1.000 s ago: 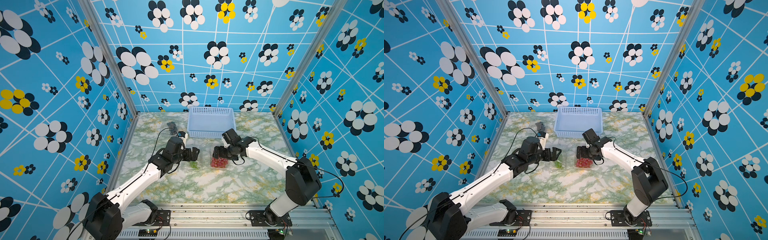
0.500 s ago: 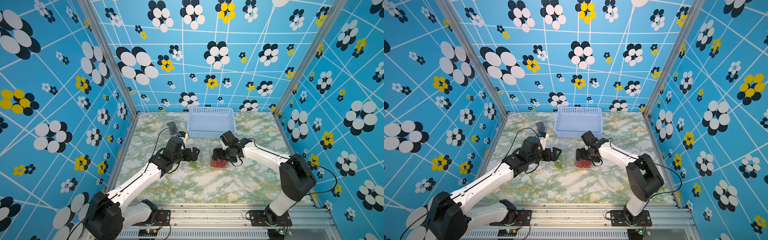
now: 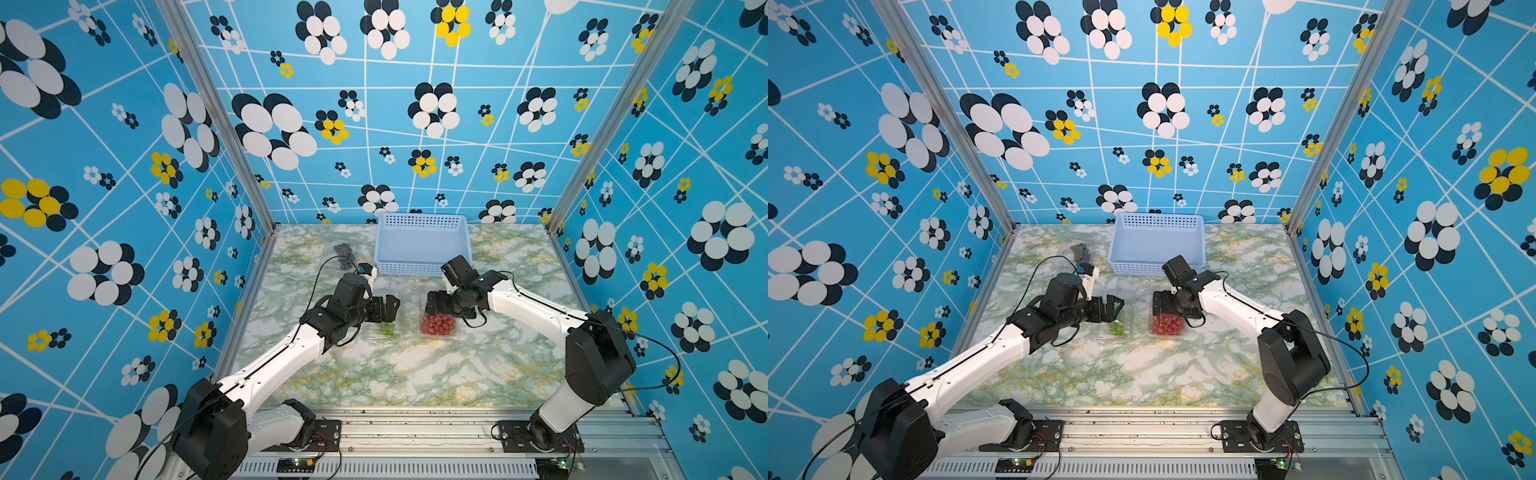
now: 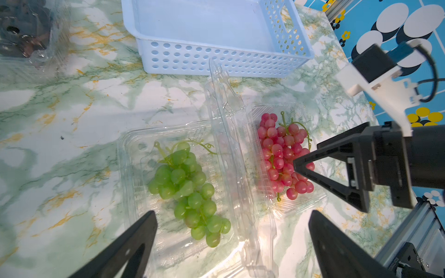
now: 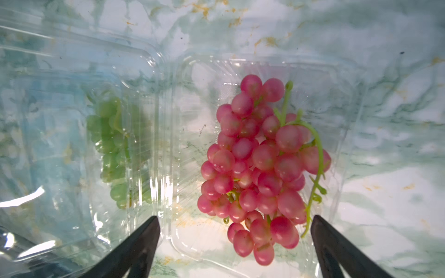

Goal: Pack grapes into containers
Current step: Adjust the grape in the packing box, then close the packing box at the center of the board.

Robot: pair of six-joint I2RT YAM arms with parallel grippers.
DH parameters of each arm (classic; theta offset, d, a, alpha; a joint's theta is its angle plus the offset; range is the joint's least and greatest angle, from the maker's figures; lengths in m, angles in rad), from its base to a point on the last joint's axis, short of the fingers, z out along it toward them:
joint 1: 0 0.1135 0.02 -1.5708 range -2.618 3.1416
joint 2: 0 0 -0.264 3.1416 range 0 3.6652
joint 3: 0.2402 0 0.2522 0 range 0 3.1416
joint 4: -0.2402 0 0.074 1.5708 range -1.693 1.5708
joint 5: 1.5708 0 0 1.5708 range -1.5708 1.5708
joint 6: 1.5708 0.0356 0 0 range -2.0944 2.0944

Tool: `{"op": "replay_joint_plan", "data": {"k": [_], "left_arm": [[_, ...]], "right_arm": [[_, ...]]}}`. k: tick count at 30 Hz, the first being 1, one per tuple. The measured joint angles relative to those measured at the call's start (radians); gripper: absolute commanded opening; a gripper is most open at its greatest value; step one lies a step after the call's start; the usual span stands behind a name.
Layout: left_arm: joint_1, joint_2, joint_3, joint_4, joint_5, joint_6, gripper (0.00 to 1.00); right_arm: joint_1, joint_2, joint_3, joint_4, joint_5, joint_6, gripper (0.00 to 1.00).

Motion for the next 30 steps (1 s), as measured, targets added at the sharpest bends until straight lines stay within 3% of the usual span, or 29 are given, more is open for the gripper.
{"op": "replay_joint_plan", "data": {"k": [13, 19, 30], "left_arm": [[-0.002, 0.040, -0.008, 0.039, 0.036, -0.013, 1.00], [-0.018, 0.041, -0.019, 0.051, 0.042, -0.021, 0.99], [-0.043, 0.087, -0.019, 0.104, 0.061, -0.050, 1.00]], "right_arm": [[-0.084, -0.114, -0.117, -0.008, 0.019, -0.017, 0.99], [-0.105, -0.114, -0.208, 0.072, -0.072, 0.006, 0.99], [-0.105, -0.039, -0.221, 0.246, -0.209, 0.062, 0.99]]}}
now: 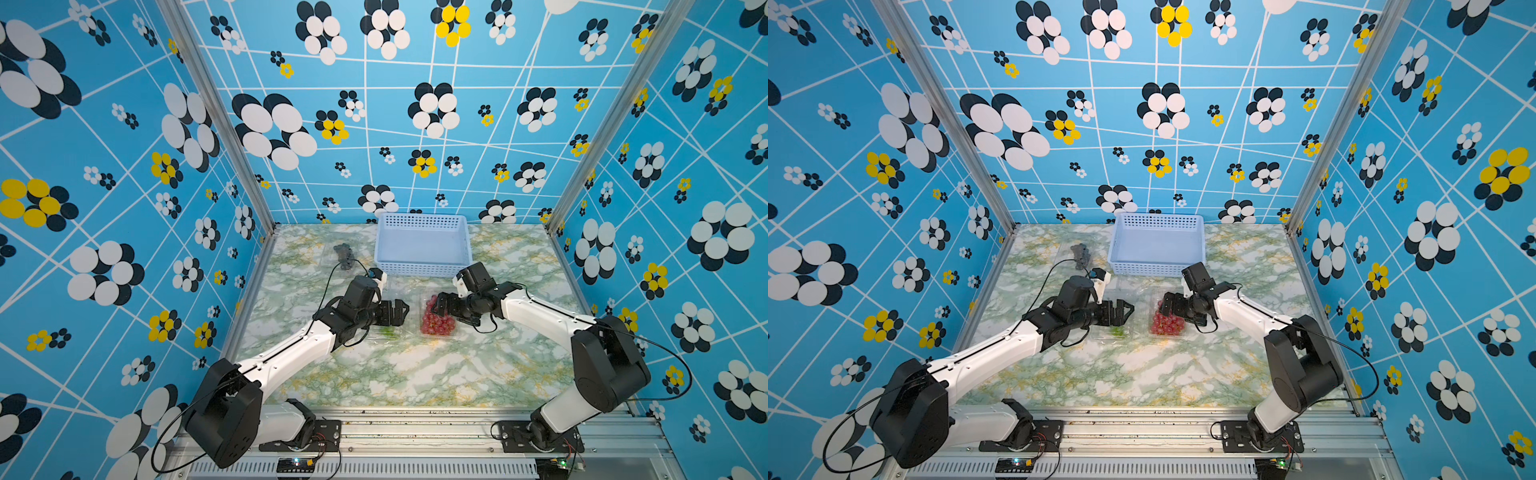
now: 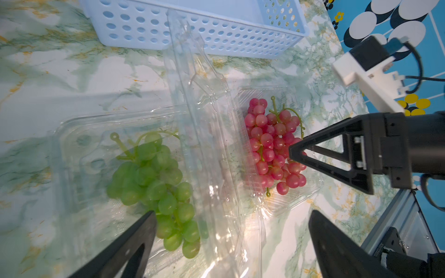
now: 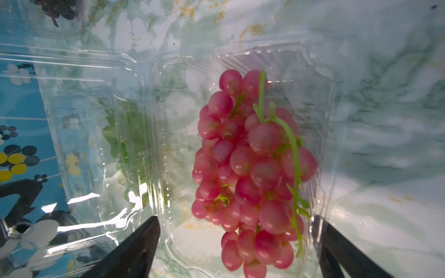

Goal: Pack grapes into containers
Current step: Close the packing box at the center of the board.

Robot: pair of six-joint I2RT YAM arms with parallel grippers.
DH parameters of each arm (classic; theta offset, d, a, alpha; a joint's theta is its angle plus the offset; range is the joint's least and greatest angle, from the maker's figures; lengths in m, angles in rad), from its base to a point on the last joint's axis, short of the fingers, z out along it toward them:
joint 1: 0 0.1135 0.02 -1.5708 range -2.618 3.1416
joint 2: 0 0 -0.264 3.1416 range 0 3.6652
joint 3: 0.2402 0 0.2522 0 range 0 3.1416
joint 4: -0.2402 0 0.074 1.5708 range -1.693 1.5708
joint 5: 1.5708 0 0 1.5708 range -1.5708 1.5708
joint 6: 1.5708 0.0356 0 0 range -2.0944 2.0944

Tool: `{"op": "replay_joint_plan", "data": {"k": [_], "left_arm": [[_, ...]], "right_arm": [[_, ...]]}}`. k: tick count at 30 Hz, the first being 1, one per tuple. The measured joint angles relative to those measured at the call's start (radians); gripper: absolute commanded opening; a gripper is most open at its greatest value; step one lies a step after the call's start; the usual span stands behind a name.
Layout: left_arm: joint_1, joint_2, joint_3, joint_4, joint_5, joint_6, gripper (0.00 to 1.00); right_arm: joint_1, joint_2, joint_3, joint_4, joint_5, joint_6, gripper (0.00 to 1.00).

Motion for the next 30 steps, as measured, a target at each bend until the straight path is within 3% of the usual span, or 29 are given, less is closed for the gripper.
{"op": "replay_joint_plan", "data": {"k": [16, 30], "left_arm": [[-0.041, 0.033, 0.036, 0.025, 0.014, -0.007, 0.99], [-0.150, 0.178, 0.195, 0.083, 0.003, -0.034, 1.00]], "right_arm": [[0.015, 0.099, 0.132, 0.011, -0.021, 0.001, 0.99], [-0.162, -0.061, 0.021, -0.002, -0.031, -0.054, 0.99]]}}
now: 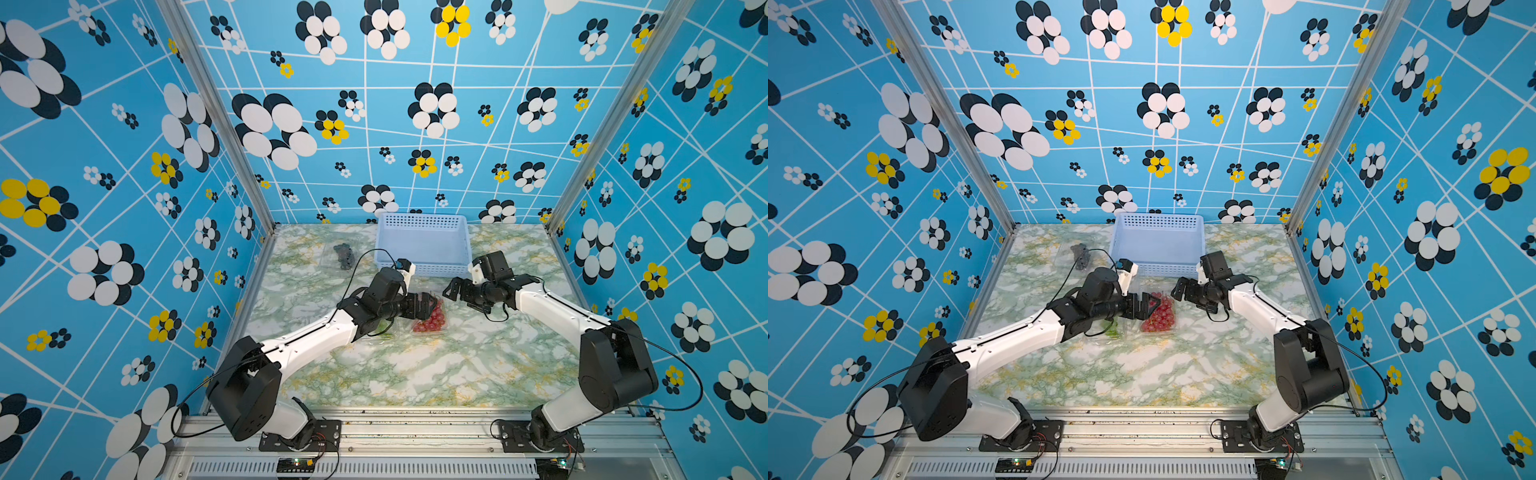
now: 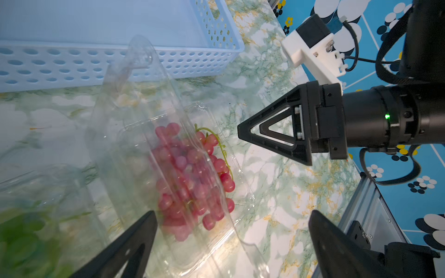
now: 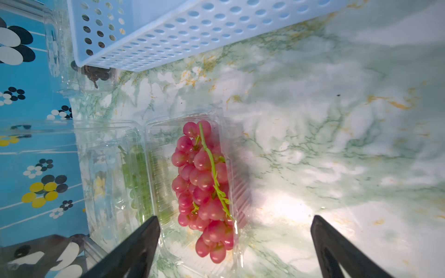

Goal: Pack grapes into containers
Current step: Close the packing box at the center of the board.

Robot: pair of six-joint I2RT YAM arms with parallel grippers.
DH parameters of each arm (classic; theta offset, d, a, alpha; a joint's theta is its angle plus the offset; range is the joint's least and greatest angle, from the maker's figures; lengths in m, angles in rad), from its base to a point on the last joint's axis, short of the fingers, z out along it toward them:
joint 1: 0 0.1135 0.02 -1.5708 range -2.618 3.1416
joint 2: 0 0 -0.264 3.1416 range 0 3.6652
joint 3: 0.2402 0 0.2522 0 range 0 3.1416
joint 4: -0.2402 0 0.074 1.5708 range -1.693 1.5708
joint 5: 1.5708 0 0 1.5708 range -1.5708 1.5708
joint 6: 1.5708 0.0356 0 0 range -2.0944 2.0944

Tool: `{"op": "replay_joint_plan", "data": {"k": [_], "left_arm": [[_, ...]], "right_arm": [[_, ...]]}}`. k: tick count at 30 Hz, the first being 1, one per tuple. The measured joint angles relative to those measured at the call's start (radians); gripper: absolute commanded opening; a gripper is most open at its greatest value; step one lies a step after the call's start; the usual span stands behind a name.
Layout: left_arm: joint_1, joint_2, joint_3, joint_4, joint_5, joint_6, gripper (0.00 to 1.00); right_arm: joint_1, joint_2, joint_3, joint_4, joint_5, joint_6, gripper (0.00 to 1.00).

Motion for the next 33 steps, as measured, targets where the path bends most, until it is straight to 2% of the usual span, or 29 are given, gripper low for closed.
{"op": "replay_joint_plan", "data": {"k": [7, 14, 24, 33], "left_arm": [[-0.008, 0.111, 0.016, 0.116, 0.004, -0.096, 1.00], [-0.009, 0.194, 0.016, 0.206, 0.003, -0.182, 1.00], [-0.012, 0.216, 0.016, 0.229, -0.042, -0.235, 1.00], [-0.012, 0.220, 0.000, 0.229, -0.055, -0.243, 0.99]], "right_arm": [[-0.072, -0.059, -0.084, 0.005, -0.031, -0.012, 0.99], [-0.079, -0.090, -0.127, 0.024, -0.073, -0.034, 0.99], [-0.079, -0.102, -0.214, 0.132, -0.207, -0.018, 0.98], [-0.031, -0.059, -0.215, 0.211, -0.229, 0.008, 0.93]]}}
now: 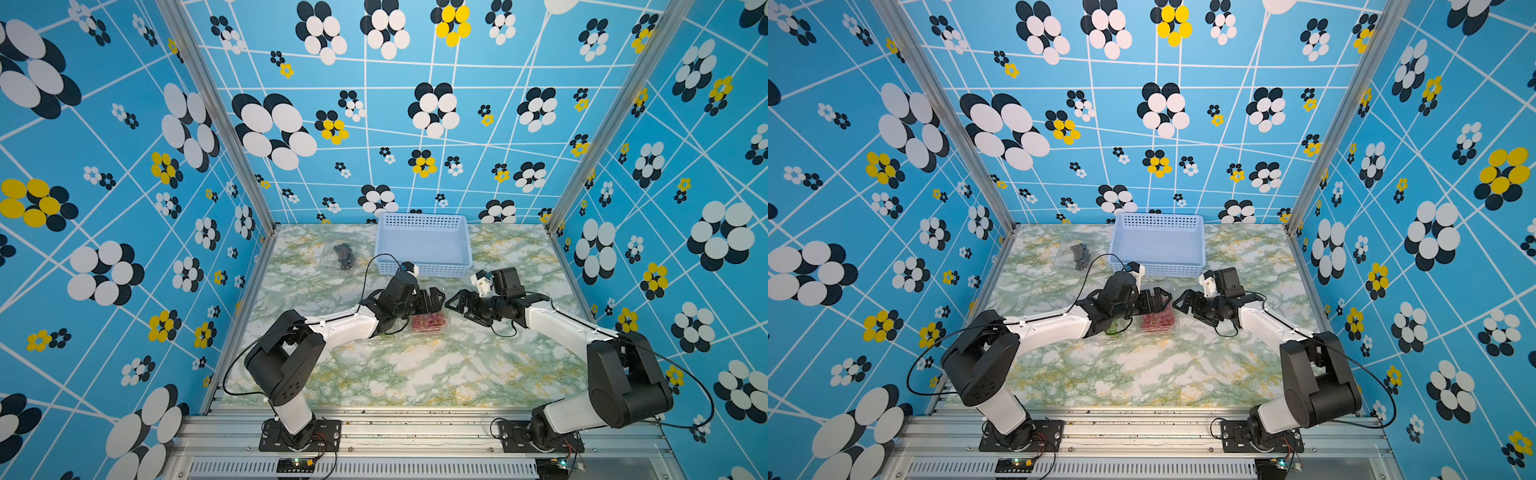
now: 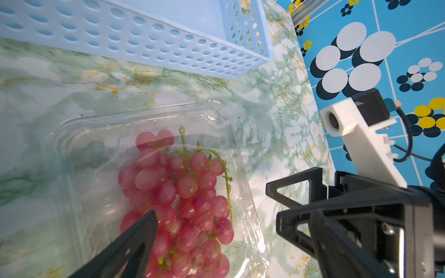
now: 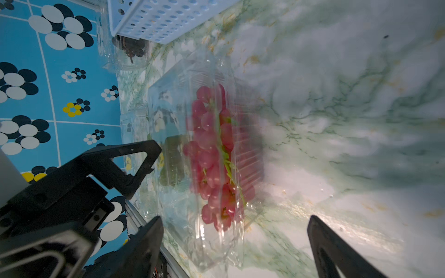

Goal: Pack grapes into containers
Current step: Move the packing box to the center of the board.

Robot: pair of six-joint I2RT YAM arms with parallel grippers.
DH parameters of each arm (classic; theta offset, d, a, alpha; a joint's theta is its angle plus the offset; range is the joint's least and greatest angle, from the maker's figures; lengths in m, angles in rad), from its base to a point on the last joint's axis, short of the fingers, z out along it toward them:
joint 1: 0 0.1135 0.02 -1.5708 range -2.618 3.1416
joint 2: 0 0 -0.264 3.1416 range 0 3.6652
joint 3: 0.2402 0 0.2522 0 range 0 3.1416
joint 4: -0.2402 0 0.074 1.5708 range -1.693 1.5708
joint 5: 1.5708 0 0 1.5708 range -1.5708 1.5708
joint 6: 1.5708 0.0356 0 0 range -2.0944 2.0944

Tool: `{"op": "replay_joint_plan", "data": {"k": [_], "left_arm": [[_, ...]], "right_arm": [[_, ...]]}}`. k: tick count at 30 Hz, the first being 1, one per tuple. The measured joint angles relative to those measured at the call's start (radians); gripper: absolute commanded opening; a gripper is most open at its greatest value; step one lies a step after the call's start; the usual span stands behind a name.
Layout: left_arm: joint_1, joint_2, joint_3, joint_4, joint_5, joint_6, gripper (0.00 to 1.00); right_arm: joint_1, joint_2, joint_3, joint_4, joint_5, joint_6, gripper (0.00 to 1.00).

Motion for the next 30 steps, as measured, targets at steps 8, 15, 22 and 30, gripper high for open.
{"op": "replay_joint_plan", "data": {"k": [8, 15, 22, 30], "left_arm": [[0.010, -0.001, -0.021, 0.011, -0.003, -0.007, 1.00], [0.034, -0.025, -0.051, 0.027, -0.002, -0.006, 1.00], [0.087, -0.109, -0.106, -0.007, -0.002, -0.002, 1.00], [0.142, -0.248, -0.154, -0.069, -0.005, 0.026, 1.00]], "right_arm": [[0.039, 0.065, 0.003, 0.020, 0.003, 0.024, 0.81], [0.082, 0.119, 0.042, 0.053, 0.008, 0.041, 0.71], [0.121, 0.166, 0.086, 0.082, 0.012, 0.061, 0.64], [0.212, 0.251, 0.181, 0.090, 0.050, 0.095, 0.62]]}}
